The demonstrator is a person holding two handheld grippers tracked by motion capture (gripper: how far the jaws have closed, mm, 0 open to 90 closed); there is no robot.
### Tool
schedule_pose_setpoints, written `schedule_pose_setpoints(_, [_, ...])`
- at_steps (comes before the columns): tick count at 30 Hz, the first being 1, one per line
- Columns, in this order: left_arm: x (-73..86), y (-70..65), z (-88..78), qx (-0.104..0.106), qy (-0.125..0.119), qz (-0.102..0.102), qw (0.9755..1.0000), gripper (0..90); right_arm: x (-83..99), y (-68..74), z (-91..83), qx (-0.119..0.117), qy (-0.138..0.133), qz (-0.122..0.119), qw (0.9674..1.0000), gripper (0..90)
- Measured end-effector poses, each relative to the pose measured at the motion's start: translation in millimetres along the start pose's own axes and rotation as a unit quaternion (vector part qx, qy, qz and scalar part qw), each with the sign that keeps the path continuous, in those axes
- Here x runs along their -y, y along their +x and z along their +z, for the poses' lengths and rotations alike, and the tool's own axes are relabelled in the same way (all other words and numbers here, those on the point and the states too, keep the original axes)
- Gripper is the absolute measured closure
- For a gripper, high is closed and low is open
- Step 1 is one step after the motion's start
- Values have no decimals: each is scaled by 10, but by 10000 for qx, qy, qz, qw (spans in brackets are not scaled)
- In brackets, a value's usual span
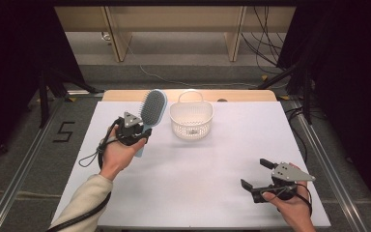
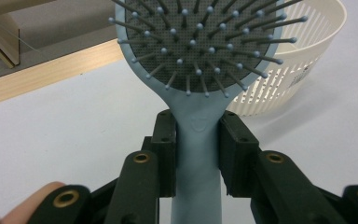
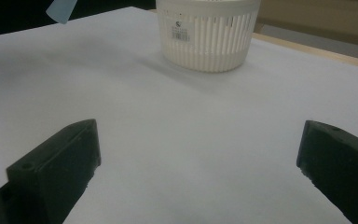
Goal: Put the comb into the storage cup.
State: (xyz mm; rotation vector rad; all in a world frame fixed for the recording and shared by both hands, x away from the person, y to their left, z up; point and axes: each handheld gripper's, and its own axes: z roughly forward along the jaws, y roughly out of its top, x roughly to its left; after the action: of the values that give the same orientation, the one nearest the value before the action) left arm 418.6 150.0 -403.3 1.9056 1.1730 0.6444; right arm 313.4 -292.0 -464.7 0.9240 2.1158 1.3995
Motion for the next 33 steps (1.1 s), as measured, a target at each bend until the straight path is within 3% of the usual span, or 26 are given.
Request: schedule_pose_setpoints(33, [14,6,11,-32,-411,138,9991,699,-1,0,0,5,-27,-2,10000,2])
